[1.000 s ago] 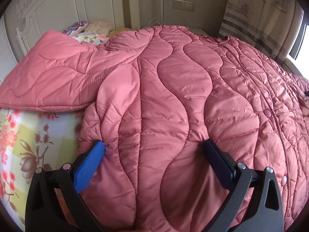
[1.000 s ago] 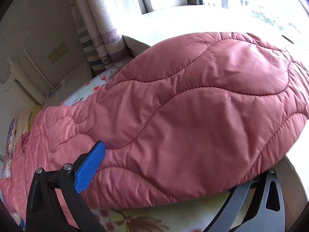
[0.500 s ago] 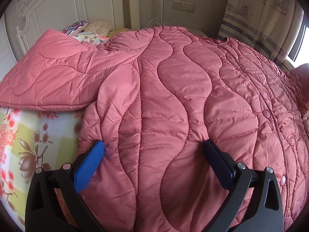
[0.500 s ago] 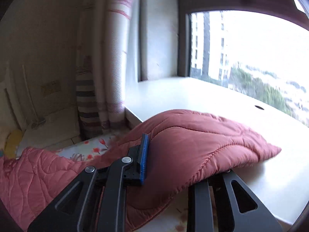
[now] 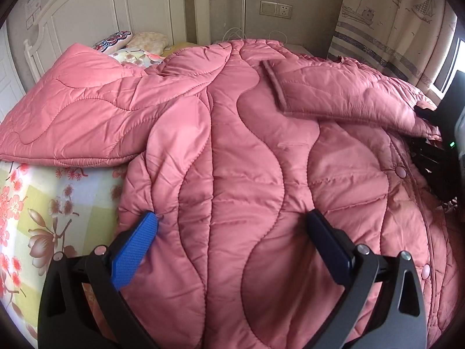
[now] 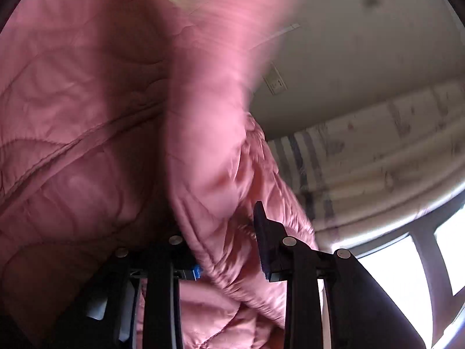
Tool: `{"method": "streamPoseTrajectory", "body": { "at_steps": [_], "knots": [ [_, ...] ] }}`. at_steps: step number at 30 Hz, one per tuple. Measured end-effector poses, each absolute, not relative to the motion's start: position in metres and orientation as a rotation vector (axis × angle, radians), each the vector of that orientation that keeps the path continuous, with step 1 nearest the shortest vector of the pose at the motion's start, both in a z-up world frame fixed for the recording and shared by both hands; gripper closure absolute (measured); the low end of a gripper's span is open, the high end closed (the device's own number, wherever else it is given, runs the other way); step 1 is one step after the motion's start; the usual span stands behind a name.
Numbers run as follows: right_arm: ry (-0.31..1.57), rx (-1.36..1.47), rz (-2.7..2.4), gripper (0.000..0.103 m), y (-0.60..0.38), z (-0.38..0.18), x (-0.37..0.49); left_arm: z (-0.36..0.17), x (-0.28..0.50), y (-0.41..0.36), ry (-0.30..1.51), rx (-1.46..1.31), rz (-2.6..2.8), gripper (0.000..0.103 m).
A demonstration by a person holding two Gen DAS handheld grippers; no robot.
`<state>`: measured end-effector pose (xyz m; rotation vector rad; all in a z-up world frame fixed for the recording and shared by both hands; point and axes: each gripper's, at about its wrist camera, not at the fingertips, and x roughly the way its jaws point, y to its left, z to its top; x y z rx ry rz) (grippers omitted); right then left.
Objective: Fold large clothes
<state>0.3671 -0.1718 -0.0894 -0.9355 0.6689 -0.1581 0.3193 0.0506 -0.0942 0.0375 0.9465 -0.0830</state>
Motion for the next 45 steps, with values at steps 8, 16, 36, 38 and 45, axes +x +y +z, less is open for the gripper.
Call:
{"method": "streamPoseTrajectory", "body": {
  "at_steps": [8, 16, 36, 38, 45],
  "knots": [
    [0.717, -0.573, 0.016, 0.015, -0.240, -0.041, 0.340, -0.095, 0.319, 0.051, 0.946, 0.038, -0.083, 0.002],
    [0.701, -0.063, -0.083, 0.031, -0.326, -0.014, 0.334, -0.059, 0.318, 0.033, 0.951, -0.017, -0.195, 0.002],
    [0.768, 0.087, -0.058, 0.032, -0.354, -0.044, 0.340, -0.089, 0.448, -0.059, 0.916, 0.085, -0.268, 0.002],
    [0.685, 0.154, -0.053, 0.043, -0.367, -0.031, 0.326, -0.088, 0.448, -0.058, 0.914, 0.079, -0.272, 0.002],
    [0.588, 0.207, -0.117, 0.070, -0.401, 0.005, 0.308, -0.090, 0.446, -0.057, 0.910, 0.068, -0.279, 0.002]
  ]
}}
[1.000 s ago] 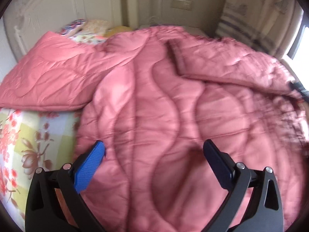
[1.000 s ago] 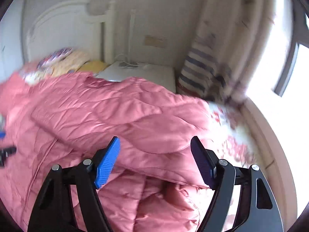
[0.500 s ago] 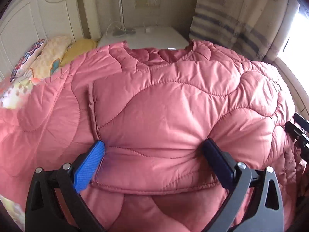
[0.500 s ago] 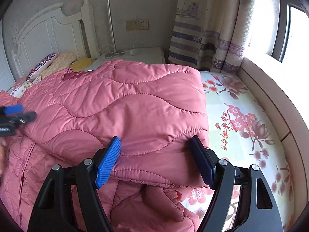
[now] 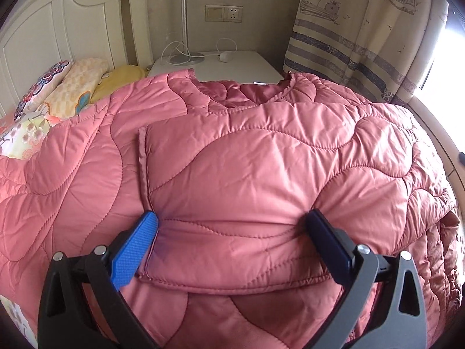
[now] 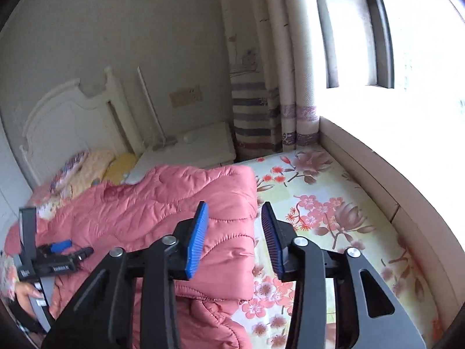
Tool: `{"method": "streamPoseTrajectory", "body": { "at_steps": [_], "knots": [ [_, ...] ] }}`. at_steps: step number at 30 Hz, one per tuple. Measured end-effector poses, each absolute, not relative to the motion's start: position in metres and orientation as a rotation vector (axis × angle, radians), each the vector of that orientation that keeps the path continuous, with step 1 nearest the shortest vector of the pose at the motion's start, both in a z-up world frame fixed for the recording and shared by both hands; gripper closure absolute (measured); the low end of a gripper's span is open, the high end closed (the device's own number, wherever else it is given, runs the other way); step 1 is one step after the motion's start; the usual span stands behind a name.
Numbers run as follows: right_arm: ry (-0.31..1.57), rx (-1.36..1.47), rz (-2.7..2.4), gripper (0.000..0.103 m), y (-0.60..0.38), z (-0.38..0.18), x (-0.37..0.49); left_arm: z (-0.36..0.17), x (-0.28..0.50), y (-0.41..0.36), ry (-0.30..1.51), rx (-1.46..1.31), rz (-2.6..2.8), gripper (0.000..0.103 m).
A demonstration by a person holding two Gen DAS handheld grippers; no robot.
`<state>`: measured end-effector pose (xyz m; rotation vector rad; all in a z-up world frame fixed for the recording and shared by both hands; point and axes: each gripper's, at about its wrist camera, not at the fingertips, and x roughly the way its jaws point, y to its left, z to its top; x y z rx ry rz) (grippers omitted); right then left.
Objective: Fold large clothes
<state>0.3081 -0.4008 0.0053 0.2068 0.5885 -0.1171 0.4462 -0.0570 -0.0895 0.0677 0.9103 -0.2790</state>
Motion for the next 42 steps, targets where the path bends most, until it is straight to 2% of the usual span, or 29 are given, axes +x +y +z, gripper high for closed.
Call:
{"method": "streamPoseTrajectory", "body": {
  "at_steps": [3, 5, 9, 13, 17, 20, 24, 25, 27, 30, 34, 38, 42],
  "knots": [
    [0.700, 0.013, -0.083, 0.073, -0.372, -0.016, 0.326, -0.090, 0.446, -0.056, 0.909, 0.063, -0.282, 0.002],
    [0.847, -0.022, -0.066, 0.073, -0.367, -0.047, 0.342, -0.089, 0.446, -0.055, 0.908, 0.060, -0.283, 0.002],
    [0.857, -0.027, -0.066, 0.073, -0.366, -0.040, 0.346, -0.089, 0.446, -0.055, 0.908, 0.059, -0.284, 0.002],
    [0.745, 0.064, -0.061, 0.073, -0.376, -0.009, 0.355, -0.089, 0.446, -0.056, 0.907, 0.057, -0.285, 0.002],
    [0.947, -0.051, -0.060, 0.073, -0.367, -0.054, 0.399, -0.089, 0.447, -0.054, 0.905, 0.044, -0.288, 0.002],
    [0.932, -0.048, -0.058, 0.073, -0.370, -0.046, 0.399, -0.089, 0.447, -0.054, 0.905, 0.044, -0.286, 0.002],
    [0.802, 0.063, -0.097, 0.073, -0.386, -0.017, 0.401, -0.089, 0.447, -0.054, 0.905, 0.042, -0.287, 0.002],
    [0.816, 0.076, -0.103, 0.073, -0.389, -0.020, 0.408, -0.089, 0.447, -0.054, 0.904, 0.039, -0.289, 0.002],
    [0.966, 0.007, -0.081, 0.073, -0.384, -0.048, 0.431, -0.089, 0.447, -0.053, 0.904, 0.033, -0.287, 0.002],
    [0.979, 0.000, -0.076, 0.073, -0.383, -0.043, 0.441, -0.089, 0.447, -0.053, 0.906, 0.032, -0.283, 0.002],
    [0.842, 0.092, -0.099, 0.073, -0.396, -0.012, 0.446, -0.089, 0.447, -0.053, 0.906, 0.031, -0.284, 0.002],
    [1.011, -0.034, -0.106, 0.073, -0.389, -0.048, 0.480, -0.090, 0.448, -0.050, 0.908, 0.017, -0.286, 0.002],
    [0.961, -0.014, -0.121, 0.073, -0.392, -0.019, 0.484, -0.090, 0.448, -0.049, 0.909, 0.017, -0.285, 0.002]
  ]
}}
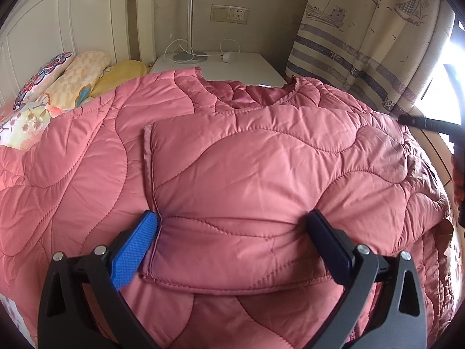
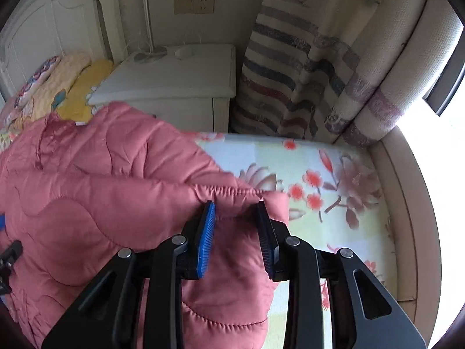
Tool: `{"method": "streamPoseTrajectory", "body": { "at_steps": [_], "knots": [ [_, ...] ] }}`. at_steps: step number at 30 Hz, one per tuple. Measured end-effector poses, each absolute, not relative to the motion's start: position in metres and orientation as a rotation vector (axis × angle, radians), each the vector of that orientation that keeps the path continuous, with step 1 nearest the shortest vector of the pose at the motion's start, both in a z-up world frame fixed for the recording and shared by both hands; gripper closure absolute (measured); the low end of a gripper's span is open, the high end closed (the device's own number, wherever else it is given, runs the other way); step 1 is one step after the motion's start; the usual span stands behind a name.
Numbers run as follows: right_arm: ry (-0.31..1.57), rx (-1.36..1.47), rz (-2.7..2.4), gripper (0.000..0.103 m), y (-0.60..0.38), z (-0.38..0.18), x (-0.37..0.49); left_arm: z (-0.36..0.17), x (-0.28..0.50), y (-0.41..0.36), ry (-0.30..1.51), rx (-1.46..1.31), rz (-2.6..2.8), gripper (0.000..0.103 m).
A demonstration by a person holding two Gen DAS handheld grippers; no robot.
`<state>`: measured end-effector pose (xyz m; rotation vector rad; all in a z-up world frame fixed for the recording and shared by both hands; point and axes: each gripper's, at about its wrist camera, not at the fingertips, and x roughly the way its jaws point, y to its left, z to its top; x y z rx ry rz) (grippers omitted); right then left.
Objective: Fold large clothes
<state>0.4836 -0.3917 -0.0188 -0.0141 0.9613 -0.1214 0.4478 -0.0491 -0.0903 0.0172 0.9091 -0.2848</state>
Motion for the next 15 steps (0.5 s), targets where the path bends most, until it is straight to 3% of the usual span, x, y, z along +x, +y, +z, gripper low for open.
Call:
{"method": "streamPoseTrajectory", "body": {
  "at_steps": [2, 5, 11, 12, 13, 15],
  "knots": [
    [0.917, 0.016, -0.153, 0.073, -0.399, -0.012, 0.488, -0.090, 0.448, -0.049, 0.908, 0.015, -0.286, 0.002],
    [1.033, 0.032, -0.156, 0.073, -0.406, -0.044, 0.507, -0.090, 0.448, -0.048, 0.909, 0.011, -0.288, 0.002],
    [0.915, 0.121, -0.178, 0.073, -0.408, -0.024, 0.480, -0.090, 0.450, -0.048, 0.909, 0.007, -0.292, 0.002],
    [0.889, 0.150, -0.163, 0.068, -0.408, -0.020, 0.468, -0.090, 0.450, -0.047, 0.908, 0.006, -0.292, 0.002],
    [0.881, 0.155, -0.154, 0.043, -0.406, -0.019, 0.456, -0.090, 0.450, -0.048, 0.908, 0.006, -0.292, 0.002],
    [0.924, 0.051, -0.174, 0.020, -0.395, -0.034, 0.444, -0.090, 0.449, -0.047, 0.908, 0.007, -0.294, 0.002]
  ]
}}
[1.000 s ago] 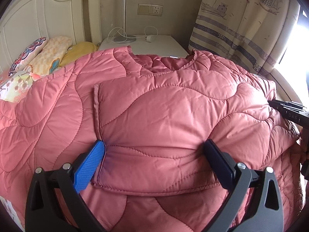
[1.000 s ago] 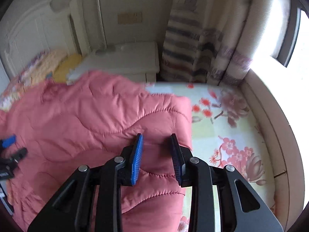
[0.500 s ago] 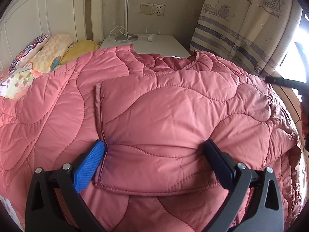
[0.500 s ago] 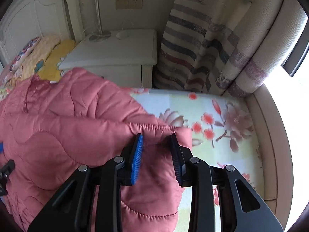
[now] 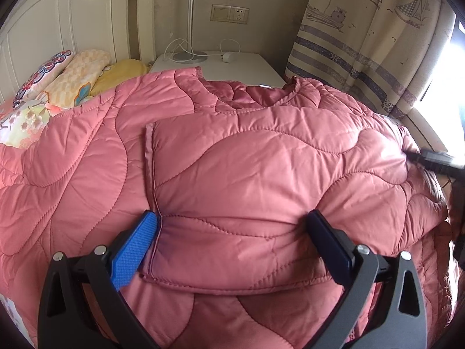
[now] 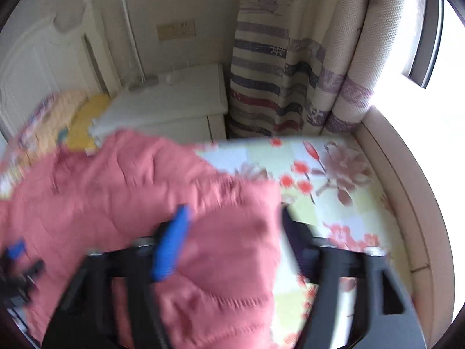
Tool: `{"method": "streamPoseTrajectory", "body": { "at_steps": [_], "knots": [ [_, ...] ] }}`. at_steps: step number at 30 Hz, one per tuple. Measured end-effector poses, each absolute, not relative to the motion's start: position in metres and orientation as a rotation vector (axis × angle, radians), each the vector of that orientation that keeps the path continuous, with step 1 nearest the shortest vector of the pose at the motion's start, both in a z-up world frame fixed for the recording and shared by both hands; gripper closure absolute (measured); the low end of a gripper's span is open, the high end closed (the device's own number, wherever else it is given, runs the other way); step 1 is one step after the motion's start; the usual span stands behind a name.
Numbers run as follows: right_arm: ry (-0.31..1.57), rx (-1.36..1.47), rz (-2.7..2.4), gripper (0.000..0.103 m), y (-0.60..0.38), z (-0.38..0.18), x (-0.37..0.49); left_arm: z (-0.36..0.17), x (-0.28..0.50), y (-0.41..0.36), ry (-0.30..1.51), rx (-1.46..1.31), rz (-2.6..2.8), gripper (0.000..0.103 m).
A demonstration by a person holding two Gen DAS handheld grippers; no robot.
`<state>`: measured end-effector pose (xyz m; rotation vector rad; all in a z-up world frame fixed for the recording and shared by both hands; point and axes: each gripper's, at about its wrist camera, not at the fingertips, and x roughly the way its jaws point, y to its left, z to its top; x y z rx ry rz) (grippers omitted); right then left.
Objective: Fold large clothes
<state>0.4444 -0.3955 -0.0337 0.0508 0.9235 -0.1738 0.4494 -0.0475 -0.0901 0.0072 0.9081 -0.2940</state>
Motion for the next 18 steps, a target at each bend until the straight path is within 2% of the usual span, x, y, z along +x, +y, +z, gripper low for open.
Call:
{"method": "streamPoseTrajectory", "body": {
  "at_steps": [2, 3, 4, 5, 9, 11, 14, 18],
  "knots": [
    [0.984, -0.001, -0.143, 0.023, -0.391, -0.056, 0.446, -0.090, 0.450, -0.047, 0.907, 0.004, -0.295, 0.002],
    [0.960, 0.054, -0.123, 0.025, -0.397, -0.056, 0.441, -0.090, 0.450, -0.048, 0.907, 0.003, -0.296, 0.002],
    [0.954, 0.088, -0.126, 0.034, -0.400, -0.051, 0.436, -0.091, 0.450, -0.048, 0.907, 0.003, -0.295, 0.002],
    [0.944, 0.101, -0.161, 0.035, -0.403, -0.042, 0.429, -0.091, 0.449, -0.047, 0.907, 0.003, -0.295, 0.002],
    [0.751, 0.078, -0.124, 0.035, -0.384, -0.001, 0.374, -0.091, 0.450, -0.047, 0.907, 0.005, -0.295, 0.002],
    [0.793, 0.035, -0.073, 0.035, -0.366, -0.008, 0.362, -0.091, 0.450, -0.047, 0.906, 0.003, -0.296, 0.002],
    [0.950, -0.076, -0.025, 0.035, -0.347, -0.049, 0.367, -0.091, 0.450, -0.046, 0.906, 0.001, -0.297, 0.002],
    [0.928, 0.001, -0.062, 0.035, -0.354, -0.034, 0.353, -0.092, 0.450, -0.044, 0.907, -0.003, -0.297, 0.002]
  ]
}}
